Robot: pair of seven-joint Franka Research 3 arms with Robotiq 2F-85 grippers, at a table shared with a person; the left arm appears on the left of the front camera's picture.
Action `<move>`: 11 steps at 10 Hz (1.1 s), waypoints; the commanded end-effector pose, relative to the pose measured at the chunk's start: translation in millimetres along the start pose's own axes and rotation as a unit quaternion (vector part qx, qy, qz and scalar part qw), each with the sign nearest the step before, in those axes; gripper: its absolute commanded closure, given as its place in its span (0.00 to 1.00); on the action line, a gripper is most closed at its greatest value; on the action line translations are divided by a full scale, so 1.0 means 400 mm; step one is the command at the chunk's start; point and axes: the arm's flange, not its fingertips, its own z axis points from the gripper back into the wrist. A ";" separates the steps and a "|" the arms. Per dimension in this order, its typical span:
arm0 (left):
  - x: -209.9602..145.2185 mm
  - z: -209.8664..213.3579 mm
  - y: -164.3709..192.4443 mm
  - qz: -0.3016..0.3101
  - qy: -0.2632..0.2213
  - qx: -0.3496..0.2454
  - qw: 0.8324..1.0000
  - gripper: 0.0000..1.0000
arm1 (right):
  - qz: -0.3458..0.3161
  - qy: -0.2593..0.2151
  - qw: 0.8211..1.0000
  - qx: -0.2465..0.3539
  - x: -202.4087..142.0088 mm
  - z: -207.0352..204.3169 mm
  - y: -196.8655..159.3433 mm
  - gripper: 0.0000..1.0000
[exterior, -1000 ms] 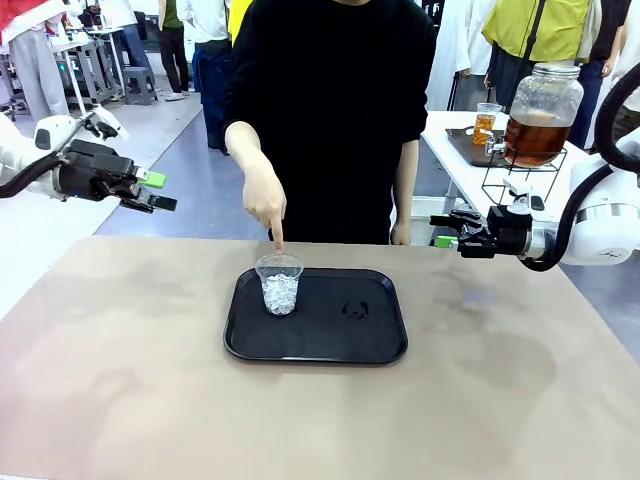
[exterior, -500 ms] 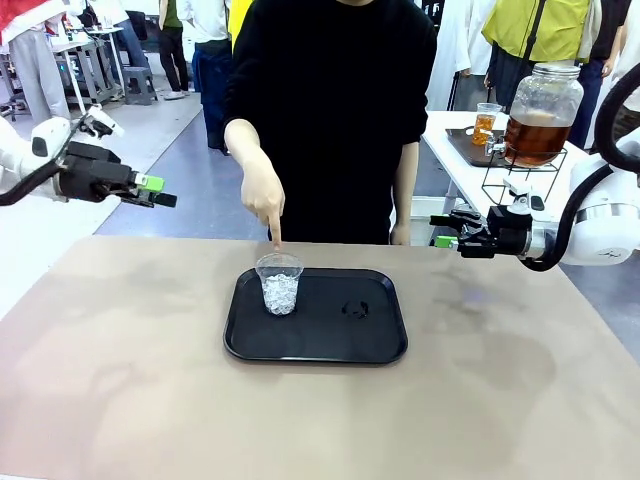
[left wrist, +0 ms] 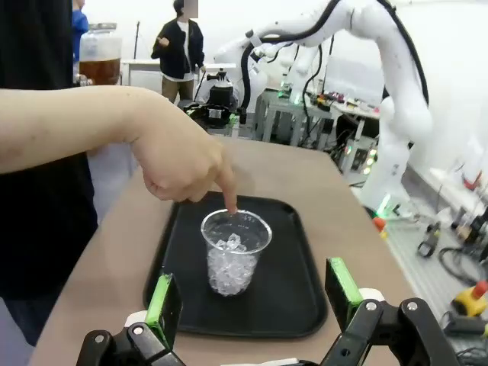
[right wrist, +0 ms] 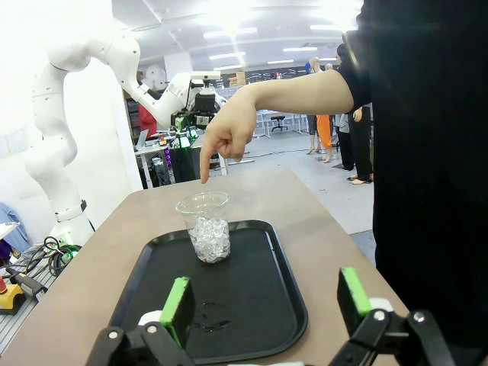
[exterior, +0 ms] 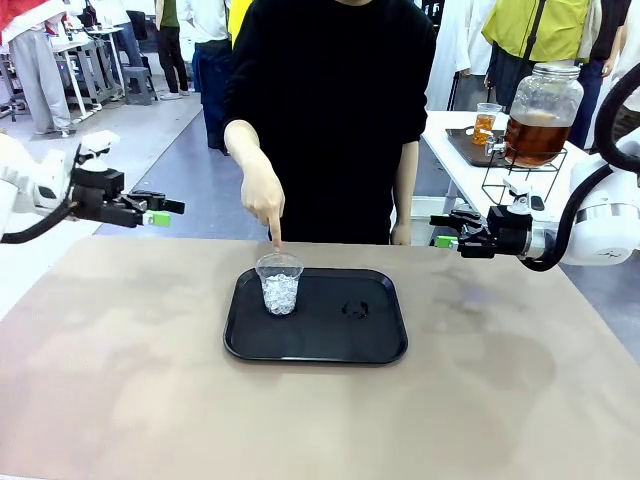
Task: Pour the drink into the iced cup.
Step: Pick up the iced cup indicated by the human and present it to them.
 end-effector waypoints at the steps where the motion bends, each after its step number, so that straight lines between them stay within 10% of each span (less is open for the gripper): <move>1: -0.027 -0.030 -0.034 -0.042 -0.013 0.041 0.998 0.00 | -0.001 -0.004 1.000 -0.002 0.007 -0.004 -0.001 0.00; 11: -0.062 -0.049 -0.031 -0.062 -0.018 0.038 0.997 0.00 | -0.001 -0.004 1.000 -0.002 0.007 -0.004 -0.001 0.00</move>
